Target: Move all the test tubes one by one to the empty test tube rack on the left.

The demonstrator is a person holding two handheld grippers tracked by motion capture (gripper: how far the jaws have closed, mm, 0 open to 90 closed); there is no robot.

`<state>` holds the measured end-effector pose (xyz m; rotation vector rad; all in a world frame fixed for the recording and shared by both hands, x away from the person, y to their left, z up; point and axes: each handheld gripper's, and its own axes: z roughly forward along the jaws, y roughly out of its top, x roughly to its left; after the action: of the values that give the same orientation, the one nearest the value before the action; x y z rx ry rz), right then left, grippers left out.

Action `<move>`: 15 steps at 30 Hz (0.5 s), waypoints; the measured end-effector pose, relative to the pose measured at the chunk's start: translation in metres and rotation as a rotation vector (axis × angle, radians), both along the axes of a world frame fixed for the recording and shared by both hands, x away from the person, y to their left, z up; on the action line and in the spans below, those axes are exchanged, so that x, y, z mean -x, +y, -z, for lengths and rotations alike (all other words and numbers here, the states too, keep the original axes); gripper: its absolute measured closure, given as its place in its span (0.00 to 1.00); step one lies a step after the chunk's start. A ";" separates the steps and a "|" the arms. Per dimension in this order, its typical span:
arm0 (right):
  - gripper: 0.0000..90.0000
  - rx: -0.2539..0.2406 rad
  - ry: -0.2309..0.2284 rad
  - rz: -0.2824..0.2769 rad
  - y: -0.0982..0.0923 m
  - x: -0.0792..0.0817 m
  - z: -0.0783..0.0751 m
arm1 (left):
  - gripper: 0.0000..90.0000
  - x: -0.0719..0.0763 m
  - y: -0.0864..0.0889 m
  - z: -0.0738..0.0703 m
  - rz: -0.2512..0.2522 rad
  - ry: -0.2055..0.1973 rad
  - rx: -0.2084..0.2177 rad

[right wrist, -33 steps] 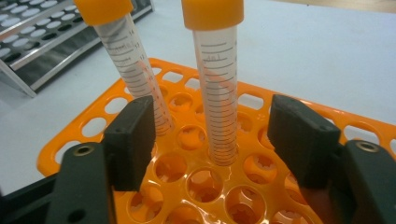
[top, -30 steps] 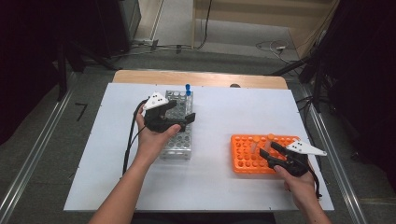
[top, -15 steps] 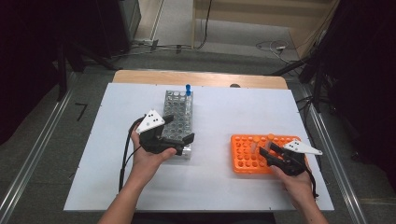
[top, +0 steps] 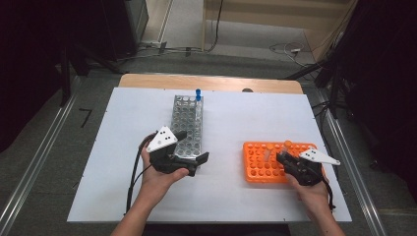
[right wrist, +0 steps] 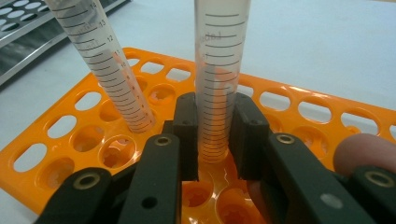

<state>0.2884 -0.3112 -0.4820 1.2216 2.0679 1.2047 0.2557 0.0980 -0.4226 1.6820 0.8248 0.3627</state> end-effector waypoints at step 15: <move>0.80 -0.019 -0.102 0.010 -0.002 0.019 -0.022 | 0.00 0.005 -0.014 0.000 0.049 0.001 -0.007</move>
<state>0.2694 -0.3131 -0.4603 1.1529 1.9784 1.2587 0.2505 0.0843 -0.4228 1.7061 0.7820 0.3318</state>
